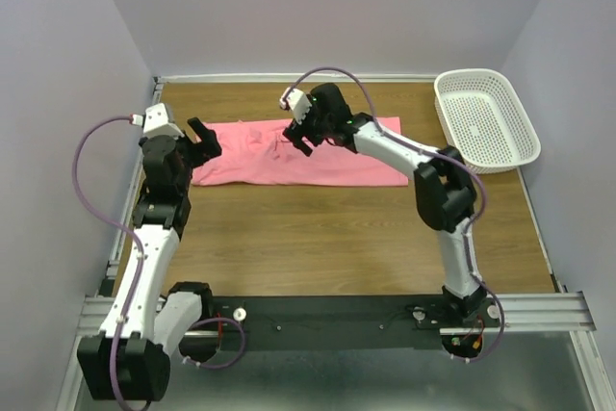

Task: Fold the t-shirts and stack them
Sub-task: Fold the tshirt

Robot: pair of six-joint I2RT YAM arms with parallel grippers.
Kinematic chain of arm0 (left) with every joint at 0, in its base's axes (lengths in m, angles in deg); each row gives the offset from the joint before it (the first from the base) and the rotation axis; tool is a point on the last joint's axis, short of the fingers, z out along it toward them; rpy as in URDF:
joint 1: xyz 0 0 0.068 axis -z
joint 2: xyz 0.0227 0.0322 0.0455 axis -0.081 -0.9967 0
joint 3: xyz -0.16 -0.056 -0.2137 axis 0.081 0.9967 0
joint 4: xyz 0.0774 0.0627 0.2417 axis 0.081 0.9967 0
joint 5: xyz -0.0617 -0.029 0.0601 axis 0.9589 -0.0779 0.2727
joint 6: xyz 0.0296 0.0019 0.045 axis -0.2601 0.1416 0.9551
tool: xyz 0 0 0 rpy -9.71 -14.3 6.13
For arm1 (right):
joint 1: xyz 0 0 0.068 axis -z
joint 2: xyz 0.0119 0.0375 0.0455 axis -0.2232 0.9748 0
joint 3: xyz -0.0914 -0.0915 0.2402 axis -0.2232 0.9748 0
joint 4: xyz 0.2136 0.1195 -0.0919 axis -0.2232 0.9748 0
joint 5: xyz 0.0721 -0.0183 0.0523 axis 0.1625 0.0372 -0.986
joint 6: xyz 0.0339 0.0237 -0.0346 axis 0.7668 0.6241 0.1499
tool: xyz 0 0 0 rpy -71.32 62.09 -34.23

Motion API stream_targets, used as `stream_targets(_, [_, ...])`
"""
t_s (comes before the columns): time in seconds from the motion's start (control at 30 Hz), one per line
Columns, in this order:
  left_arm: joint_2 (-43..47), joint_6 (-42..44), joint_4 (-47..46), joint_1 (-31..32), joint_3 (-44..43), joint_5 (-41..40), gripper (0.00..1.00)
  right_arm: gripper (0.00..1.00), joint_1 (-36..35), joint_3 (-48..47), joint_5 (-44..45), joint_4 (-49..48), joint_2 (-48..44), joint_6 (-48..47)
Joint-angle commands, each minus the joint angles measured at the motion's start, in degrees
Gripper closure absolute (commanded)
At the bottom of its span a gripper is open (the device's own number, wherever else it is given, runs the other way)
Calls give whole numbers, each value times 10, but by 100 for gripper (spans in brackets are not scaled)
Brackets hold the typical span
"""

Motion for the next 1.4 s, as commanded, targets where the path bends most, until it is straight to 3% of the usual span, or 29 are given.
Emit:
stream_targets(0.0, [-78, -207, -8, -18, 86, 112, 3, 11, -4, 148, -301, 50, -148, -151])
stream_targets(0.1, [-116, -295, -22, -18, 124, 107, 5, 11, -5, 261, -361, 76, -236, -248])
stream_targets(0.23, [-166, -343, -37, -18, 130, 48, 4, 11, -4, 335, -300, 80, -289, -293])
stream_targets(0.43, [-238, -394, -64, -72, 126, 18, 8, 11, -5, 381, -292, 81, -323, -294])
stream_targets(0.57, [-296, -395, -74, -102, 110, 45, 11, 11, -2, 374, -290, 81, -327, -285])
stream_targets(0.77, [-355, -388, -80, -125, 88, 37, 21, 11, 8, 380, -289, 81, -333, -285])
stream_targets(0.93, [-413, -364, -81, -158, 68, 55, 38, 11, 22, 398, -273, 82, -362, -289])
stream_targets(1.0, [-428, -354, -82, -166, 61, 62, 39, 11, 27, 411, -256, 83, -382, -296])
stream_targets(1.03, [-434, -348, -83, -171, 59, 66, 46, 11, 28, 417, -249, 82, -389, -298])
stream_targets(1.1, [-448, -341, -93, -178, 56, 74, 49, 11, 30, 437, -239, 84, -404, -303])
stream_targets(1.13, [-453, -326, -112, -185, 56, 100, 62, 11, 30, 443, -229, 84, -418, -303])
stream_targets(1.23, [-475, -310, -128, -198, 51, 147, 83, 11, 32, 471, -209, 85, -443, -306])
stream_targets(1.37, [-493, -297, -138, -210, 45, 166, 93, 11, 37, 507, -168, 86, -460, -305])
